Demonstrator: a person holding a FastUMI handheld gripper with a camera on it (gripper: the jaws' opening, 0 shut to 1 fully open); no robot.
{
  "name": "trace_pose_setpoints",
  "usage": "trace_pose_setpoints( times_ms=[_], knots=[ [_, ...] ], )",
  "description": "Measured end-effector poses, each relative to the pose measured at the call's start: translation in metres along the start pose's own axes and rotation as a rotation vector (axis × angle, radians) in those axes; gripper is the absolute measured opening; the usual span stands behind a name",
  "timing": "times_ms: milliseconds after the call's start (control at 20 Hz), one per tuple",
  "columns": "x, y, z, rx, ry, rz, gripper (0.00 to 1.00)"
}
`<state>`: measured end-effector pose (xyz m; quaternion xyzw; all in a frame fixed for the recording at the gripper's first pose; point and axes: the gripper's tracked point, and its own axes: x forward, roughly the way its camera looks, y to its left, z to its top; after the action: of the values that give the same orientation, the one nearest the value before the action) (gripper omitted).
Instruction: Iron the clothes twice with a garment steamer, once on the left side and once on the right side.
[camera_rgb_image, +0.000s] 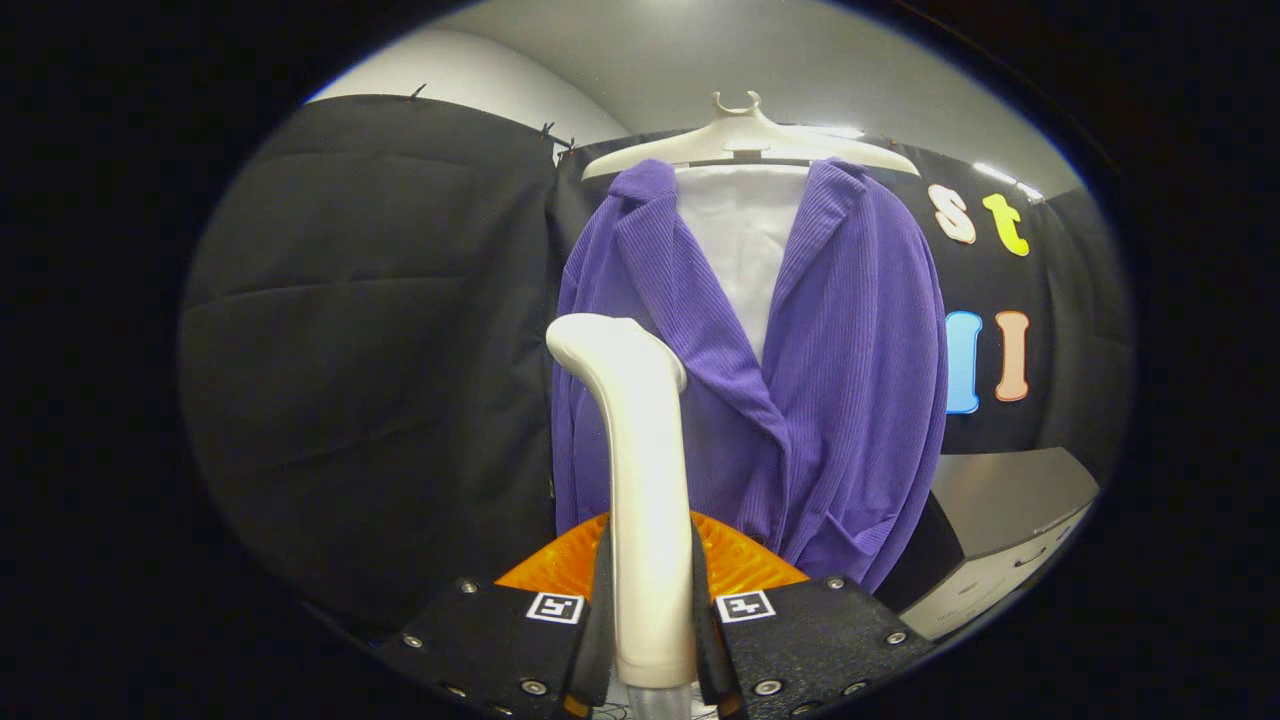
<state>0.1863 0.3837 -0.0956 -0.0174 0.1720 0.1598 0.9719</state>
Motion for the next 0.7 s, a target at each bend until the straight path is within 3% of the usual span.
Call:
trace_pose_setpoints(
  times_ms=[300,700],
  knots=[
    [0.0,0.002,-0.046,-0.024,0.075,0.002,0.34],
    [-0.004,0.003,-0.139,-0.085,0.233,0.019,0.34]
  ],
)
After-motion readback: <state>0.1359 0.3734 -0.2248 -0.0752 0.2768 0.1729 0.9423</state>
